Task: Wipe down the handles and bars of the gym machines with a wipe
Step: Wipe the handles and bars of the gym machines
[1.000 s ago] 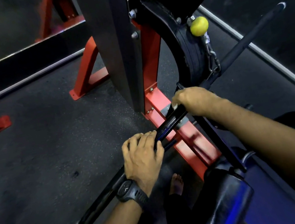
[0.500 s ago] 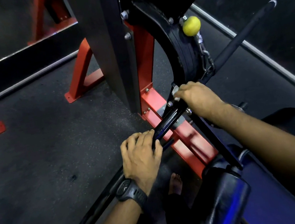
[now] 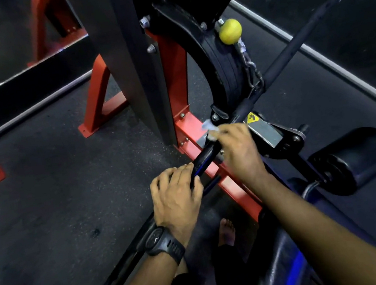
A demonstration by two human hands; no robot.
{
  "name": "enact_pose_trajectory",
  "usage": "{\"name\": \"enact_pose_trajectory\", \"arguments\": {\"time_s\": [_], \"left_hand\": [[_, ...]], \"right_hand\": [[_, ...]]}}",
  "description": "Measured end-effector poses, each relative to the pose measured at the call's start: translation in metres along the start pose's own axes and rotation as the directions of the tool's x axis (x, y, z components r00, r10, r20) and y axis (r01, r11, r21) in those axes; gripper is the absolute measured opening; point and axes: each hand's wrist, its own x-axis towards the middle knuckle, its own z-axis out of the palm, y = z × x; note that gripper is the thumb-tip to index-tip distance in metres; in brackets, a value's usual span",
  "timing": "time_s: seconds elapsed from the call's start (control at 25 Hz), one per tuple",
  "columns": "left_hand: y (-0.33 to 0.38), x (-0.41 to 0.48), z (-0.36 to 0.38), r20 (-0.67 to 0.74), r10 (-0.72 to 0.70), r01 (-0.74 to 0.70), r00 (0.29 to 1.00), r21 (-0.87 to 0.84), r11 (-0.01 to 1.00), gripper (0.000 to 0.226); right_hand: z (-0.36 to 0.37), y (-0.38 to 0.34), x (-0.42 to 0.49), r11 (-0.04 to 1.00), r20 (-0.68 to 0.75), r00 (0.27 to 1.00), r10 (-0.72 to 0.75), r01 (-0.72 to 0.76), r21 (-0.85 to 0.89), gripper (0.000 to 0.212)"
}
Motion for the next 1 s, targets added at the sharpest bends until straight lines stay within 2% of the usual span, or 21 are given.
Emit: {"name": "enact_pose_trajectory", "arguments": {"time_s": [0.04,0.08,0.12,0.16,0.24,0.32,0.36,0.44,0.48,0.52,0.6,0.64,0.68,0.76,0.84,0.92,1.0], "left_hand": [[0.0,0.0,0.0,-0.008,0.005,-0.005,1.0,0.002,1.0,0.038],[0.0,0.0,0.001,-0.019,0.009,-0.009,1.0,0.003,1.0,0.038],[0.0,0.0,0.001,-0.027,0.012,-0.012,1.0,0.001,1.0,0.038],[0.001,0.001,0.001,-0.03,0.015,-0.015,0.999,-0.005,1.0,0.038],[0.001,0.002,0.001,-0.021,0.02,-0.02,1.0,-0.008,1.0,0.039],[0.002,0.004,0.001,-0.013,0.02,-0.02,1.0,-0.009,1.0,0.039],[0.002,0.004,0.001,-0.016,0.023,-0.023,1.0,-0.013,1.0,0.039],[0.002,0.004,0.0,-0.02,0.025,-0.025,0.999,-0.026,0.999,0.039],[0.003,0.005,-0.001,-0.02,0.026,-0.027,0.999,-0.027,0.999,0.039],[0.003,0.007,0.0,-0.018,0.025,-0.026,1.0,-0.027,0.999,0.039],[0.004,0.008,0.001,-0.022,0.027,-0.027,0.999,-0.011,1.0,0.039],[0.004,0.007,0.001,-0.023,0.026,-0.026,0.999,-0.004,1.0,0.039],[0.004,0.007,0.0,-0.017,0.025,-0.025,1.0,-0.007,1.0,0.038],[0.005,0.01,0.001,-0.015,0.028,-0.028,1.0,-0.024,0.999,0.037],[0.005,0.011,0.001,-0.015,0.03,-0.03,0.999,-0.016,0.999,0.036],[0.006,0.011,0.001,-0.015,0.028,-0.029,0.999,-0.017,0.999,0.035],[0.006,0.011,0.001,-0.015,0.025,-0.025,1.0,-0.022,0.999,0.036]], "right_hand": [[-0.001,-0.006,0.002,0.979,-0.102,0.976,0.194,-0.186,0.084,0.028],[0.001,-0.014,0.002,0.92,-0.19,0.906,0.379,-0.347,0.18,0.027],[0.006,-0.026,-0.001,0.86,-0.23,0.836,0.498,-0.443,0.254,0.026],[0.011,-0.037,-0.005,0.823,-0.258,0.79,0.556,-0.48,0.305,0.024],[0.017,-0.043,0.0,0.757,-0.314,0.702,0.639,-0.501,0.42,0.018],[0.017,-0.048,0.01,0.581,-0.31,0.504,0.806,-0.572,0.578,0.015],[0.016,-0.057,0.011,0.504,-0.279,0.434,0.857,-0.589,0.632,0.02],[0.018,-0.079,0.002,0.437,-0.196,0.423,0.885,-0.605,0.666,0.03],[0.02,-0.083,-0.001,0.419,-0.18,0.415,0.892,-0.609,0.674,0.029],[0.02,-0.078,0.001,0.386,-0.174,0.377,0.91,-0.612,0.69,0.026],[0.022,-0.062,0.01,0.215,-0.106,0.216,0.971,-0.58,0.785,0.023],[0.023,-0.061,0.01,0.128,-0.046,0.16,0.986,-0.545,0.828,0.023],[0.023,-0.066,0.008,0.063,0.008,0.13,0.991,-0.534,0.843,0.024],[0.025,-0.075,0.006,-0.023,0.097,0.118,0.988,-0.512,0.859,0.022],[0.029,-0.065,0.004,-0.144,0.2,0.084,0.976,-0.437,0.888,0.019],[0.025,-0.065,0.0,-0.241,0.309,0.143,0.94,-0.361,0.901,0.021],[0.023,-0.076,-0.009,-0.27,0.378,0.237,0.895,-0.388,0.881,0.027]]}}
